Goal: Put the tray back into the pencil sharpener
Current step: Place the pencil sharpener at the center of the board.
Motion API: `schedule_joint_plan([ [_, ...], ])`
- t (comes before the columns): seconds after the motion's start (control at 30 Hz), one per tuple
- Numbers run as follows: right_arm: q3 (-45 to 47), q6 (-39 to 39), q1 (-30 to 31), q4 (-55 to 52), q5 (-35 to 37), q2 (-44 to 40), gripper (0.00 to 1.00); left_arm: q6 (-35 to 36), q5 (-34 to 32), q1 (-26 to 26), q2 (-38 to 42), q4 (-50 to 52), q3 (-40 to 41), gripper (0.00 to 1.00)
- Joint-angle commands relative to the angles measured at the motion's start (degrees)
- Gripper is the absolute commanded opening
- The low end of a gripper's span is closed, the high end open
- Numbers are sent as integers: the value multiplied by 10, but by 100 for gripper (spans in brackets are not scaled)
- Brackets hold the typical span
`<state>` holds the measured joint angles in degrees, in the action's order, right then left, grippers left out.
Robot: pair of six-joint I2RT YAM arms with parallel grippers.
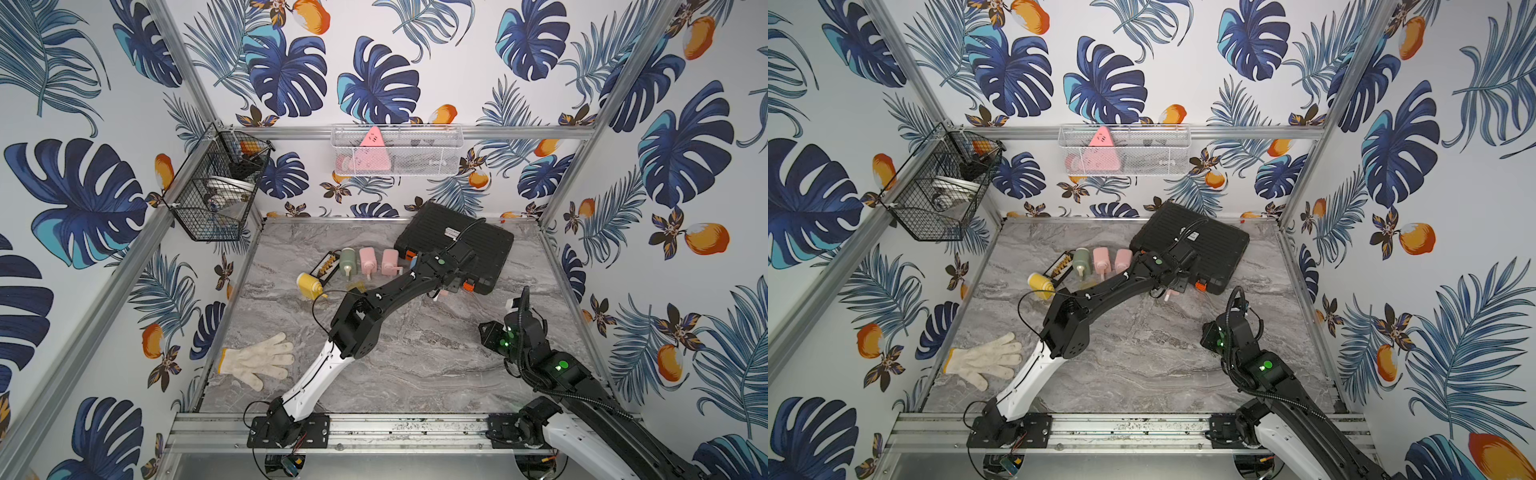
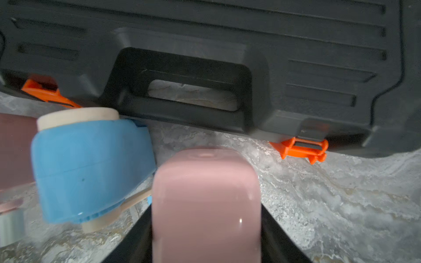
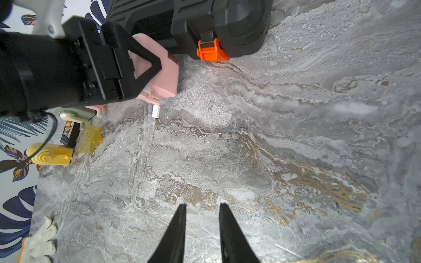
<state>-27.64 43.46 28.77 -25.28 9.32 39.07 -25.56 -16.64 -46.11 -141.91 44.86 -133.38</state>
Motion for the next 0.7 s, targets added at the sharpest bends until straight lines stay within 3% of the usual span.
schedule_joint_plan([
  [0.0, -6, -2, 1, 12, 3, 4, 28, -16, -7, 7, -13, -28, -17, 2],
  [0.17, -3, -3, 1, 18, 2, 7, 28, -26, -2, 15, -33, -37, -35, 3],
  [0.37, -3, -4, 1, 17, 3, 7, 28, -27, -3, 18, -50, -50, -40, 11],
  [0.67, -3, -5, 1, 15, 6, 5, 28, -24, 6, 19, -47, -60, -33, 49],
])
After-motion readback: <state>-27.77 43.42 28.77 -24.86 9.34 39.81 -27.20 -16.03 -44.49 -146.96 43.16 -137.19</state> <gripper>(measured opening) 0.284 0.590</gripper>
